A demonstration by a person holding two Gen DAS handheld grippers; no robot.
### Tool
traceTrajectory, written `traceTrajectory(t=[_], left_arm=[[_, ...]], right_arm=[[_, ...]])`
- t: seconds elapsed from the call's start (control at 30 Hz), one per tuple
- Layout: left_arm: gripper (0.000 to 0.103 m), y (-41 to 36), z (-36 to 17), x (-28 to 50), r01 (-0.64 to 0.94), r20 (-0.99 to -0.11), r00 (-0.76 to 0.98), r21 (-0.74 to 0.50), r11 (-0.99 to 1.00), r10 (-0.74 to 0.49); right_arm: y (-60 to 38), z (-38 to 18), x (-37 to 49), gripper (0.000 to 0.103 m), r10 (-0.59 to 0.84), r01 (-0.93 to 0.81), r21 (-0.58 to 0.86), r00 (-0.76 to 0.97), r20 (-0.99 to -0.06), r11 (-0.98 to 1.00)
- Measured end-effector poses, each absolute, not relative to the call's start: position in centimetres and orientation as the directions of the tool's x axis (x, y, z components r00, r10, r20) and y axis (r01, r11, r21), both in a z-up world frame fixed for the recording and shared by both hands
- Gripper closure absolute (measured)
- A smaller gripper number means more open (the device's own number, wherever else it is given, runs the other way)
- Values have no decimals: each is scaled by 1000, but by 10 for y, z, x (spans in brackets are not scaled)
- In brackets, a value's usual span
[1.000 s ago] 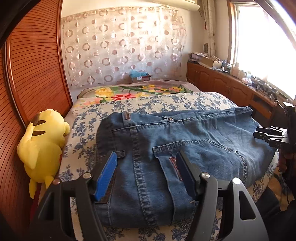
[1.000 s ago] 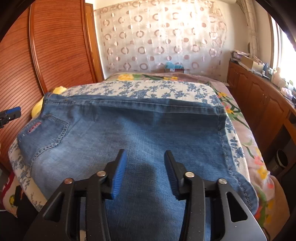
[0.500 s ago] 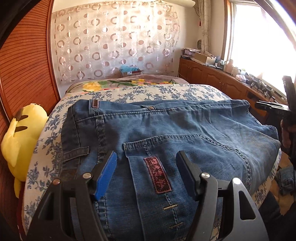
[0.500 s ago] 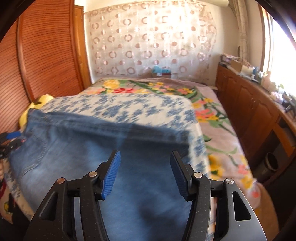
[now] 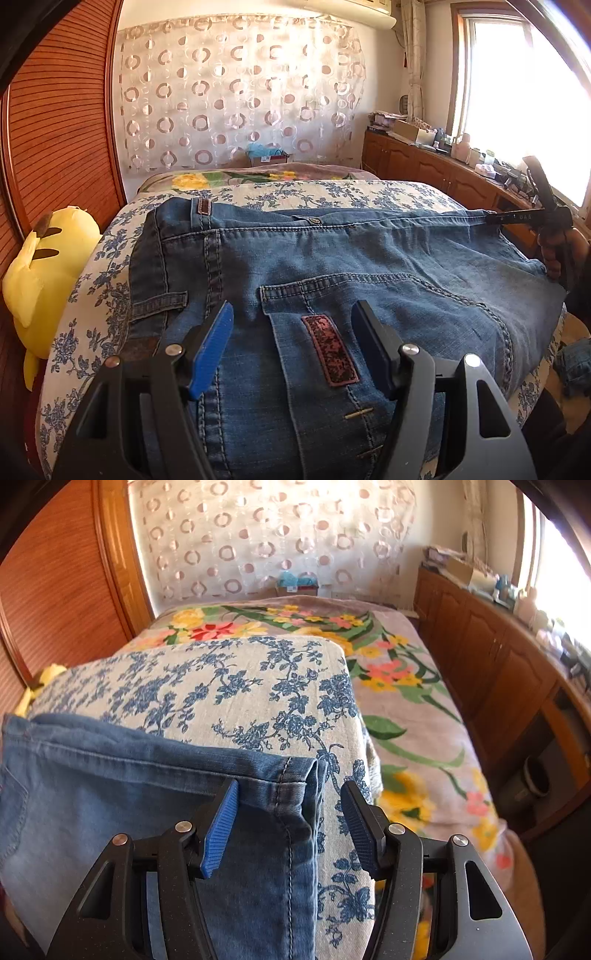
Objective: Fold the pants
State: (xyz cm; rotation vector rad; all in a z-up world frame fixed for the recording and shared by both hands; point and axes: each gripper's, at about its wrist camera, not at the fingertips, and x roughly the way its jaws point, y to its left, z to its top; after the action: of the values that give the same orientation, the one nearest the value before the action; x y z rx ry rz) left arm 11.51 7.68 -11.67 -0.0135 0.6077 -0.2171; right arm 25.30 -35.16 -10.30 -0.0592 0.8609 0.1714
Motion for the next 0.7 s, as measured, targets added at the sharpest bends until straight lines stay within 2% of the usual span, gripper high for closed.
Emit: traceTrajectory(t=[0.1,0.2,0.33,0.47,0.57,0.7], left_arm=[[37,75,-117,115,202,-566,799,-66,977,-204],[37,74,-117,114,201,-563,801,-63,978,-201],[37,76,-118,115,197,-564,801,-70,978,-202],[37,75,-118,115,198,-565,800,-69,978,-202],[37,76,-119,115,201,-567,798,-68,977,-204],[37,76,-120,115,199,-573,795,-67,978,-201]], right_arm=[[-354,-102,253,84,176,-202,61,622,-763,977],[-355,-95,251,94,202,-222,74,636,-745,972],[-355,-80,247,97,165,-199,34,694,-701,979],[-350,-88,257,97,103,-171,-18,672,-734,985],[-347,-94,255,92,73,-157,-42,660,-748,987],[-343,-87,238,77,88,-160,-31,683,-725,987]])
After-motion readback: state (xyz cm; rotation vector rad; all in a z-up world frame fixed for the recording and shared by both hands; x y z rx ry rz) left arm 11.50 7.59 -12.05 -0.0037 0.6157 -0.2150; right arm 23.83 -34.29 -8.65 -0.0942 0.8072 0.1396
